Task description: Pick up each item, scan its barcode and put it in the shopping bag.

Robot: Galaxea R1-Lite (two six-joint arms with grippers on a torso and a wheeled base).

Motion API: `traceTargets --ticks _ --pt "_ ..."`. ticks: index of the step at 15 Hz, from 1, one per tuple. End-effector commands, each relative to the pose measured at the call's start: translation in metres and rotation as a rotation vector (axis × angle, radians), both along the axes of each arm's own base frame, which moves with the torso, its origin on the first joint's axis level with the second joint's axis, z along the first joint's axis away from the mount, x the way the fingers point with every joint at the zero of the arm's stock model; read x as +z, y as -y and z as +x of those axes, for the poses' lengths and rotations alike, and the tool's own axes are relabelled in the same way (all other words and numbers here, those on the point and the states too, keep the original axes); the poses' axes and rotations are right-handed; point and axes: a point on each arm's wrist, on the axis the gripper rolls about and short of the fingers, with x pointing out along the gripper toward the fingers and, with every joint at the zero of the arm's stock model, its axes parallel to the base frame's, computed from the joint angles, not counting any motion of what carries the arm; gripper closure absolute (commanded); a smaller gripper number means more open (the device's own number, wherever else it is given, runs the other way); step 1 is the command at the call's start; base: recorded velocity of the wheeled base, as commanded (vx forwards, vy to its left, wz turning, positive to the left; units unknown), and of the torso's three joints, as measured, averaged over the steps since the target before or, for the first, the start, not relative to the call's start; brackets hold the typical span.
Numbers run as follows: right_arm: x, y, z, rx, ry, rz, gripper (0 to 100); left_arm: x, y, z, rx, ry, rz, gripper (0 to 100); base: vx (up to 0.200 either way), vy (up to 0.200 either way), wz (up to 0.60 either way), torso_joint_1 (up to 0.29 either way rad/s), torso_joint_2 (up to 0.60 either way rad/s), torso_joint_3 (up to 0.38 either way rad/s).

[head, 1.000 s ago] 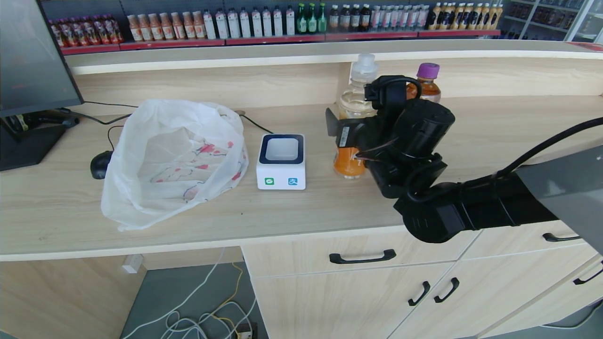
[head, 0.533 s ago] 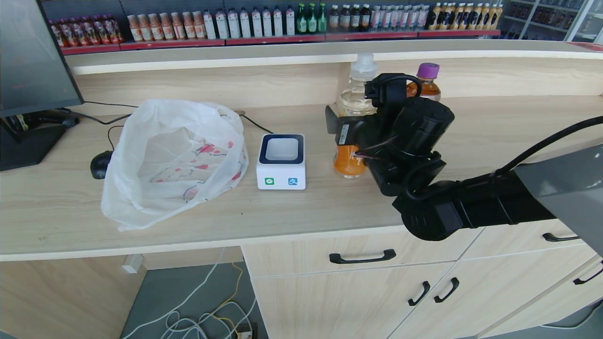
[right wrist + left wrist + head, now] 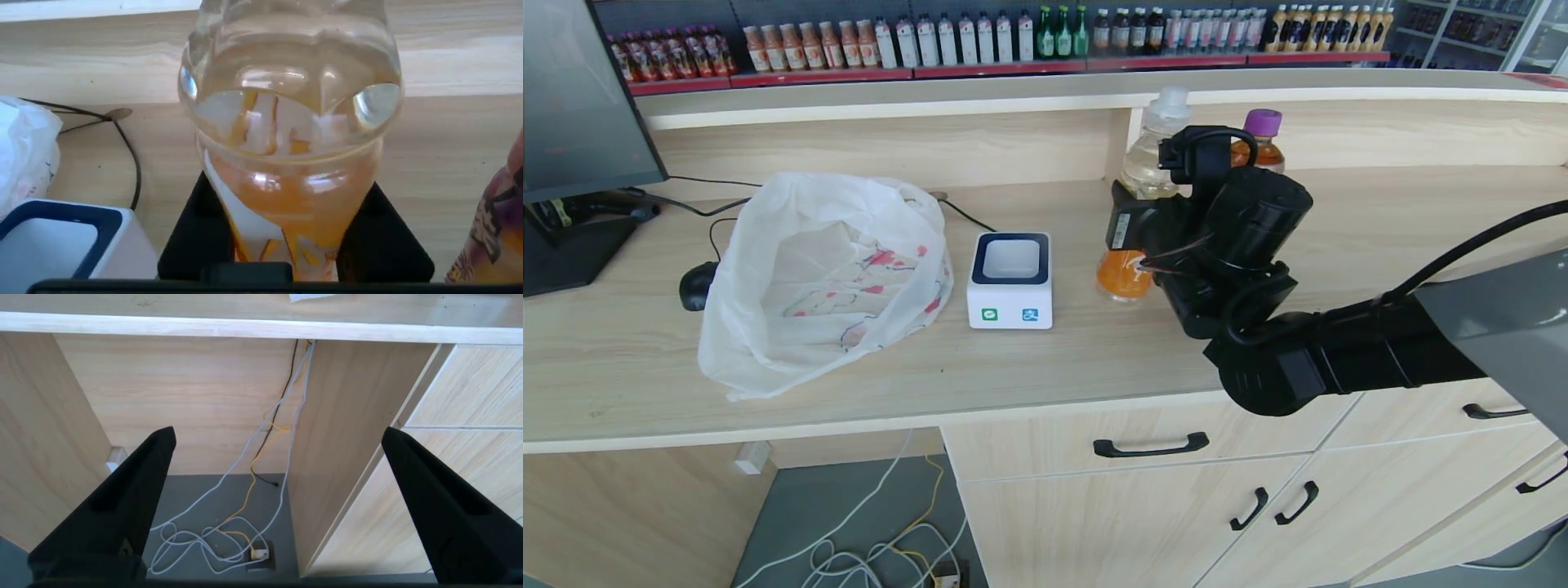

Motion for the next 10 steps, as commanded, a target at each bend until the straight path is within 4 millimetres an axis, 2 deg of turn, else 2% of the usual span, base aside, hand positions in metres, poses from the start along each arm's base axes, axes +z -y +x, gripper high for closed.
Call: traceTargets --ticks 1,10 --pt "0.0061 0.0014 -0.0028 0.000 0.016 0.009 100 0.0000 0.0000 0.0000 0.000 0.000 0.000 0 0.000 0.000 0.00 0.000 0.00 0.000" --pt "0.0128 0.0028 -0.0059 -0.001 0.030 0.018 100 0.0001 0.0000 0.0000 0.000 0.002 0.000 0 0.000 0.000 0.00 0.000 0.00 0.000"
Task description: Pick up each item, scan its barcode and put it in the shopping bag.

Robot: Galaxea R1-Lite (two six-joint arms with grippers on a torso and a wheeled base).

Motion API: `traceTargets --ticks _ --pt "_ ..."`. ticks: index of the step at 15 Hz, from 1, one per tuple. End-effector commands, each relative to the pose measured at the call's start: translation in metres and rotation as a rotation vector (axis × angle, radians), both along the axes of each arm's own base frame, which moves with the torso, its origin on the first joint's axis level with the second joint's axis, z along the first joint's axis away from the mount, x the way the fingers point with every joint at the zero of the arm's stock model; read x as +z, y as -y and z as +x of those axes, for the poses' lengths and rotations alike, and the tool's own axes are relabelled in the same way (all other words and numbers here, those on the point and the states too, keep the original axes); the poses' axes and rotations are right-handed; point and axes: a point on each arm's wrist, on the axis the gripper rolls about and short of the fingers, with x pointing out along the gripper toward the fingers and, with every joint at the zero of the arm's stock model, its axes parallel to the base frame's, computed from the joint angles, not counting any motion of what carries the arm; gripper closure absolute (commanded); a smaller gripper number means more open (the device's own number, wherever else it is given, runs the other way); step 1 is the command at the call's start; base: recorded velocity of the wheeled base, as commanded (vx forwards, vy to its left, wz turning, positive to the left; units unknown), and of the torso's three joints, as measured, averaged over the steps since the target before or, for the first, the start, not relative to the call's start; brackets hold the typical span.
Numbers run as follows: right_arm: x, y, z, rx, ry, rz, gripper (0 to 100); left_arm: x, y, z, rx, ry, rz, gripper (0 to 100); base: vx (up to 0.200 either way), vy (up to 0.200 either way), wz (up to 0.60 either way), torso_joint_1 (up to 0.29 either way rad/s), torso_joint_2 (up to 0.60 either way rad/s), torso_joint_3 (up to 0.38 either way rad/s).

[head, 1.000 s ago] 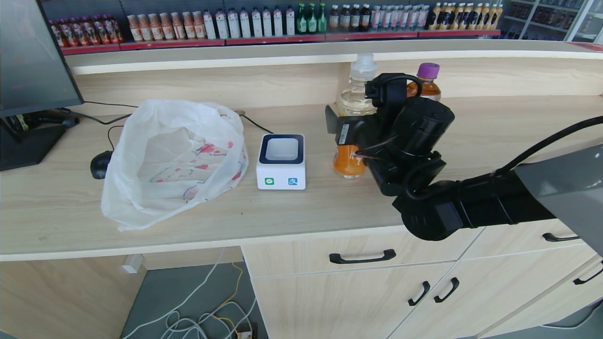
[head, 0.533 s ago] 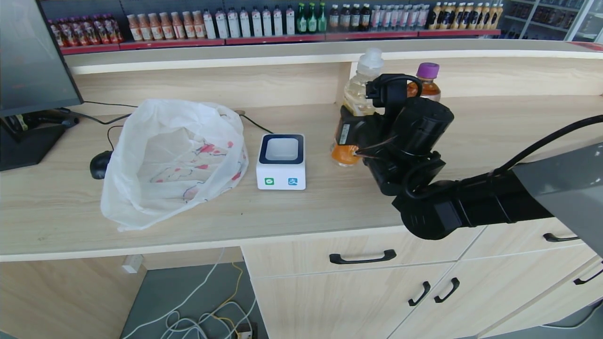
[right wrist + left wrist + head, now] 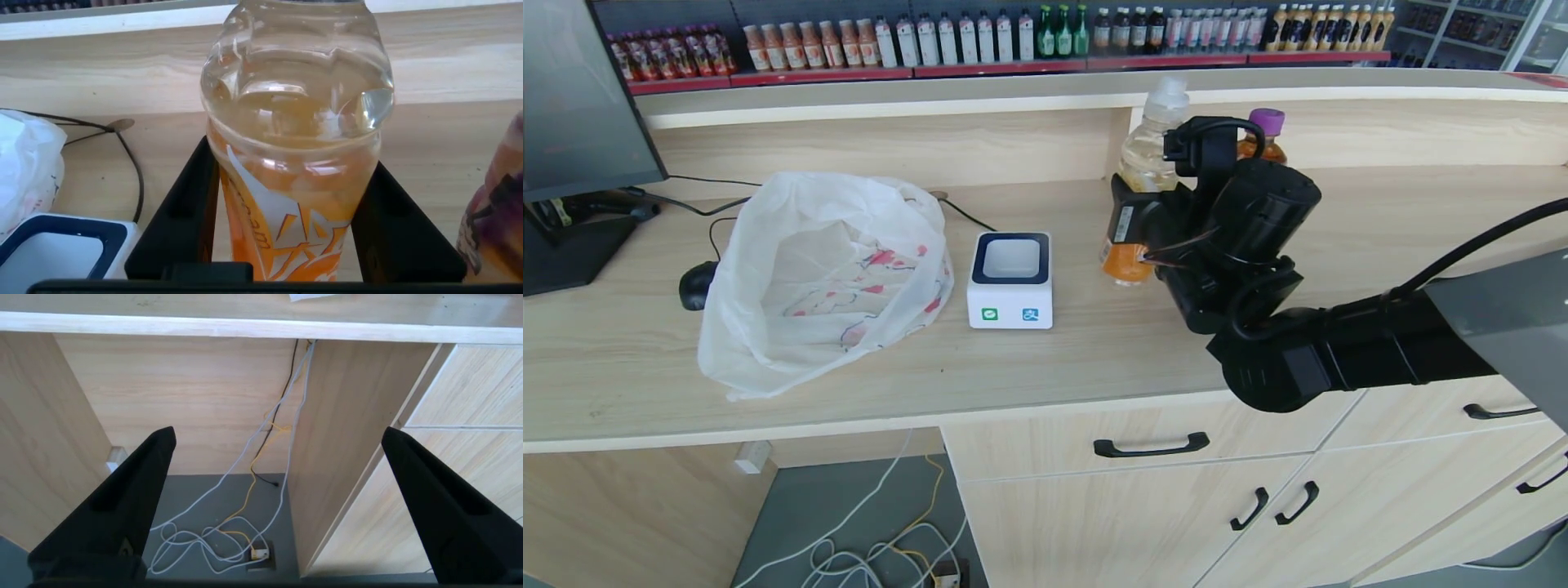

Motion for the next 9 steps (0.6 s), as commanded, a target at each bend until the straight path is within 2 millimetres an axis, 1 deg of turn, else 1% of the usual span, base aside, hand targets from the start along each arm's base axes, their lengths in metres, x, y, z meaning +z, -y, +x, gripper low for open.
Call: traceTargets --ticks 1,5,8,9 --pt "0.006 0.001 -0.004 0.004 0.012 0.008 100 0.000 0.000 0.000 0.000 0.001 0.001 0 0.000 0.000 0.00 0.000 0.00 0.000" --pt "0.013 0.005 -0.011 0.005 0.020 0.012 100 0.000 0.000 0.000 -0.002 0.001 0.000 0 0.000 0.000 0.00 0.000 0.00 0.000" --pt "0.015 0.012 -0.032 0.018 -0.002 -0.004 100 0.000 0.000 0.000 0.000 0.000 0.000 0 0.000 0.000 0.00 0.000 0.00 0.000" --pt "0.016 0.012 -0.043 0.035 0.003 0.000 100 0.000 0.000 0.000 0.000 0.000 0.000 0 0.000 0.000 0.00 0.000 0.00 0.000"
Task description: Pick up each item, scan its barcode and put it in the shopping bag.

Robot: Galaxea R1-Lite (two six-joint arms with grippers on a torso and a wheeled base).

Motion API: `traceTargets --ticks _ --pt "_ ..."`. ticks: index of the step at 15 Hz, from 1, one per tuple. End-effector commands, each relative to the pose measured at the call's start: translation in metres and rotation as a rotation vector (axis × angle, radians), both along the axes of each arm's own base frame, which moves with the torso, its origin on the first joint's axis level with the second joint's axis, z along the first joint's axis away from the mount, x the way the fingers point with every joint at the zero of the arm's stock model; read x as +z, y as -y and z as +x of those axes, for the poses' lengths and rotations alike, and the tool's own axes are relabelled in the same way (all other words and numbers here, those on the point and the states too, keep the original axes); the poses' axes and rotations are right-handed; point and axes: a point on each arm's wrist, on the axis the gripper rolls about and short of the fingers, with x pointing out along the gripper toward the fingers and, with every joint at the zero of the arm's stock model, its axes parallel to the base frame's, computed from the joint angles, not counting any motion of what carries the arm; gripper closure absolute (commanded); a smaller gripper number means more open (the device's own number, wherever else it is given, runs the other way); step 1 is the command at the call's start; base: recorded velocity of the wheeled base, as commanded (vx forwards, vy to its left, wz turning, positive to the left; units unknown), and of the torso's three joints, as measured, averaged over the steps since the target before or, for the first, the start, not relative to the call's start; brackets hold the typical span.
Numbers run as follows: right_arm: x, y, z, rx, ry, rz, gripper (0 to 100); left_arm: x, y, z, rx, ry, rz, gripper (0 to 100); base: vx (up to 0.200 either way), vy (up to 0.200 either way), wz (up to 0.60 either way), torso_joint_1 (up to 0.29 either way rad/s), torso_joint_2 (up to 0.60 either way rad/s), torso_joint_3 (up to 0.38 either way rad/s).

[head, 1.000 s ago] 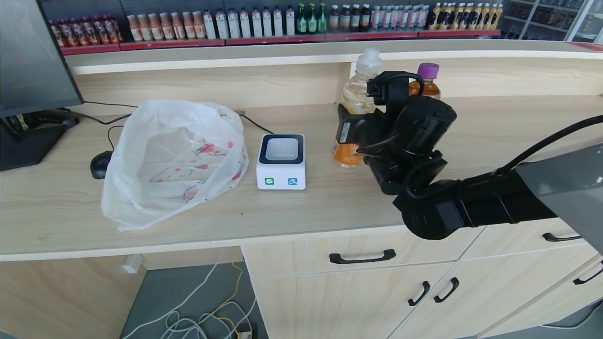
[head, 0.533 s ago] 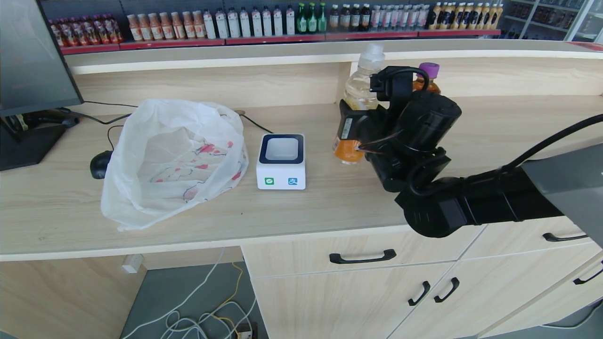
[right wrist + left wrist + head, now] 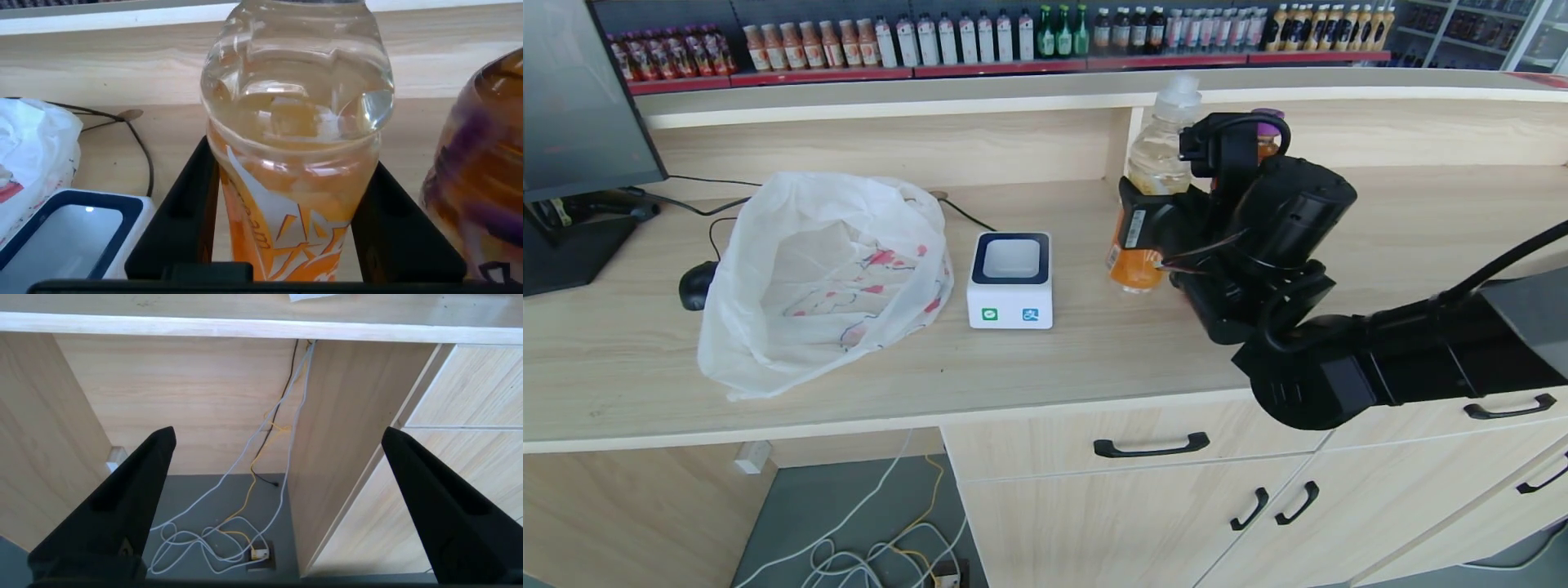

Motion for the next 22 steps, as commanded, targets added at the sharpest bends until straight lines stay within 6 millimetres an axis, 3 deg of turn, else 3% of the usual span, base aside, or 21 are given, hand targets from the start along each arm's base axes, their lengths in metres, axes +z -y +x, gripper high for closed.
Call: traceTargets --ticks 1,5,10,17,21,22 --pt "0.011 0.006 -0.028 0.031 0.021 0.016 100 0.000 0.000 0.000 0.000 0.001 0.000 0 0.000 0.000 0.00 0.000 0.00 0.000" --pt "0.022 0.016 -0.049 0.043 0.040 0.026 100 0.000 0.000 0.000 0.000 0.000 0.000 0 0.000 0.000 0.00 0.000 0.00 0.000" --pt "0.032 0.011 -0.077 0.106 0.075 0.055 100 0.000 0.000 0.000 0.000 0.000 0.000 0 0.000 0.000 0.00 0.000 0.00 0.000" --pt "0.009 0.006 -0.131 0.214 0.124 0.042 100 0.000 0.000 0.000 0.000 0.000 0.000 0 0.000 0.000 0.00 0.000 0.00 0.000" --pt "0.002 0.018 -0.158 0.235 0.139 -0.009 100 0.000 0.000 0.000 0.000 0.000 0.001 0 0.000 0.000 0.00 0.000 0.00 0.000" --pt "-0.001 0.030 -0.172 0.240 0.135 -0.043 100 0.000 0.000 0.000 0.000 0.001 0.000 0 0.000 0.000 0.00 0.000 0.00 0.000"
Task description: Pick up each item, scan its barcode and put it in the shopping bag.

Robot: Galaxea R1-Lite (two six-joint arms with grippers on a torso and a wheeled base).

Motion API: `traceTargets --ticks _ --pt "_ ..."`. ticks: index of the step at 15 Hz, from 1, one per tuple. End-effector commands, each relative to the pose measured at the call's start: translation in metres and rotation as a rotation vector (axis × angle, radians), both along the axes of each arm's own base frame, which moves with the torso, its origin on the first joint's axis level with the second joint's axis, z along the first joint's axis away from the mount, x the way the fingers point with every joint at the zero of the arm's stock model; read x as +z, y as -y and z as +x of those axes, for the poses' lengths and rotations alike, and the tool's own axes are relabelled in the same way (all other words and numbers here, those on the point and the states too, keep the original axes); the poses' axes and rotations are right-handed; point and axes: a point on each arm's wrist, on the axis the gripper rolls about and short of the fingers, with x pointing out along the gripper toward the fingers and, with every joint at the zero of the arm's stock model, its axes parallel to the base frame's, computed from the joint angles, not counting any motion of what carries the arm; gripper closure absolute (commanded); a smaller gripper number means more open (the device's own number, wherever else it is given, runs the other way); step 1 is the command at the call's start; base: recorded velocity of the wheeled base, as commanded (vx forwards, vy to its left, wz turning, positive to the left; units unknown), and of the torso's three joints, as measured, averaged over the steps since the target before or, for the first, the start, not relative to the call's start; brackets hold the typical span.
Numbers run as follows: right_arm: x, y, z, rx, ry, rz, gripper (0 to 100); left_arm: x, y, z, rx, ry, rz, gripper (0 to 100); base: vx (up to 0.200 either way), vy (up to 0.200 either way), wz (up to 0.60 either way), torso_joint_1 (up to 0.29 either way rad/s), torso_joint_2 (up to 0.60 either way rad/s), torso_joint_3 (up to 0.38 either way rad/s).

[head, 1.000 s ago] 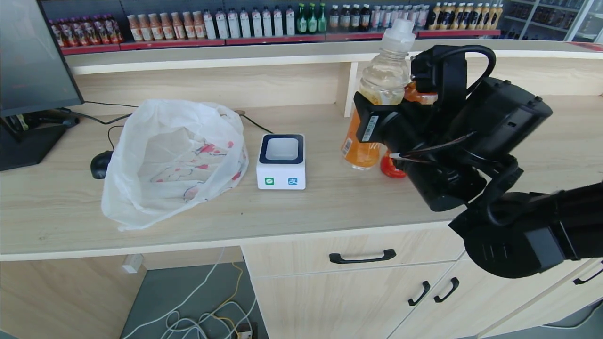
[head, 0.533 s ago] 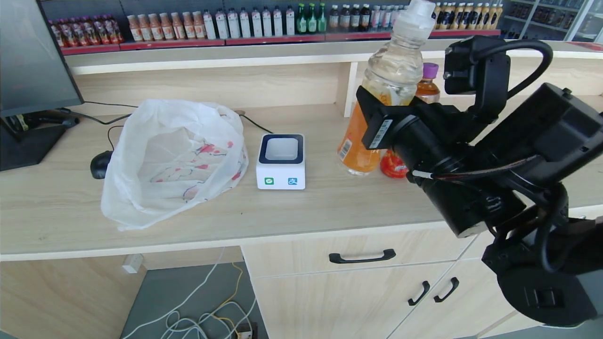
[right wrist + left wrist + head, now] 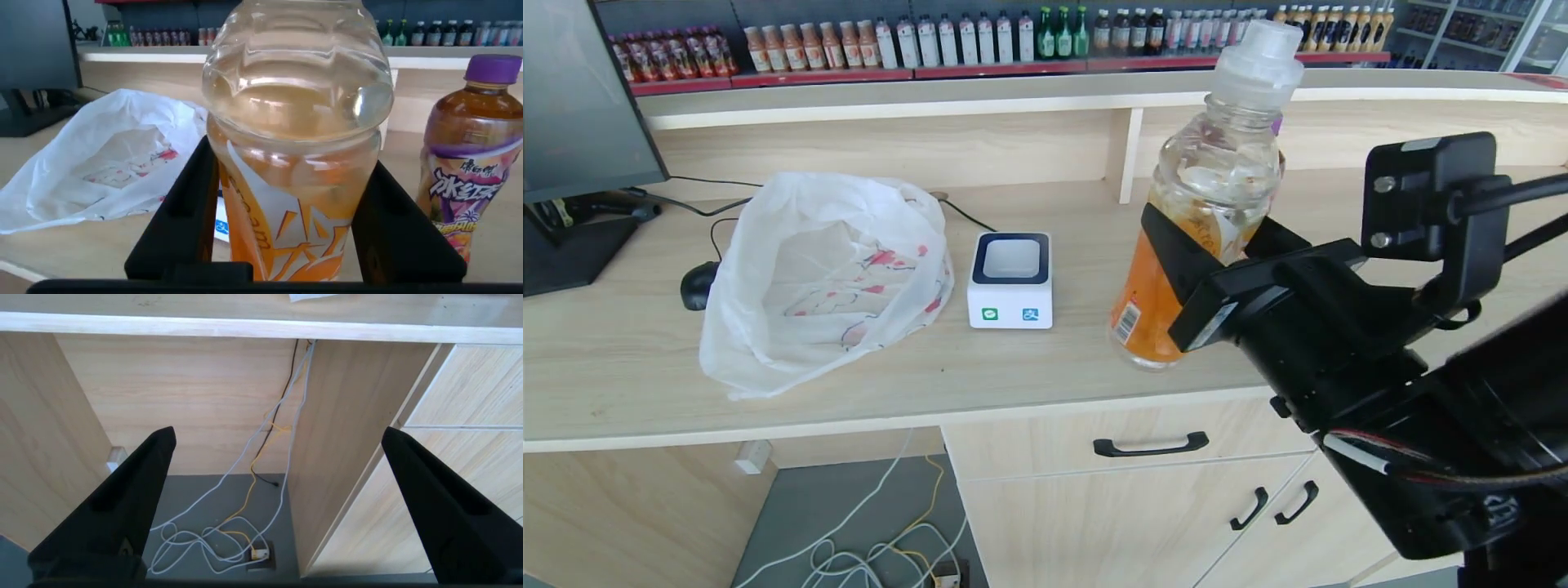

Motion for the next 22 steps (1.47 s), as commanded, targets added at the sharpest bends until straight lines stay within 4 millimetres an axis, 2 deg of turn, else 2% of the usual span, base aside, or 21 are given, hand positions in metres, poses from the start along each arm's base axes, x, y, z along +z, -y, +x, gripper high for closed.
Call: traceTargets --ticks 1,4,8,14,17,22 --pt "-0.001 0.023 -0.024 0.005 0.007 -0.034 100 0.000 0.000 0.000 0.000 -0.001 0.000 0 0.000 0.000 0.00 0.000 0.00 0.000" --pt "0.001 0.046 -0.042 -0.001 0.022 -0.030 100 0.000 0.000 0.000 0.000 0.001 0.000 0 0.000 0.000 0.00 0.000 0.00 0.000" --pt "-0.020 0.079 -0.067 0.007 -0.017 -0.066 100 0.000 0.000 0.000 0.000 0.001 0.000 0 0.000 0.000 0.00 0.000 0.00 0.000" --pt "-0.029 0.078 -0.067 0.077 -0.100 -0.010 100 0.000 0.000 0.000 0.000 -0.001 0.000 0 0.000 0.000 0.00 0.000 0.00 0.000" --pt "-0.036 0.073 -0.066 0.208 -0.127 -0.014 100 0.000 0.000 0.000 0.000 -0.001 0.000 0 0.000 0.000 0.00 0.000 0.00 0.000" --pt "-0.037 0.065 -0.065 0.443 -0.139 -0.005 100 0.000 0.000 0.000 0.000 -0.001 0.000 0 0.000 0.000 0.00 0.000 0.00 0.000"
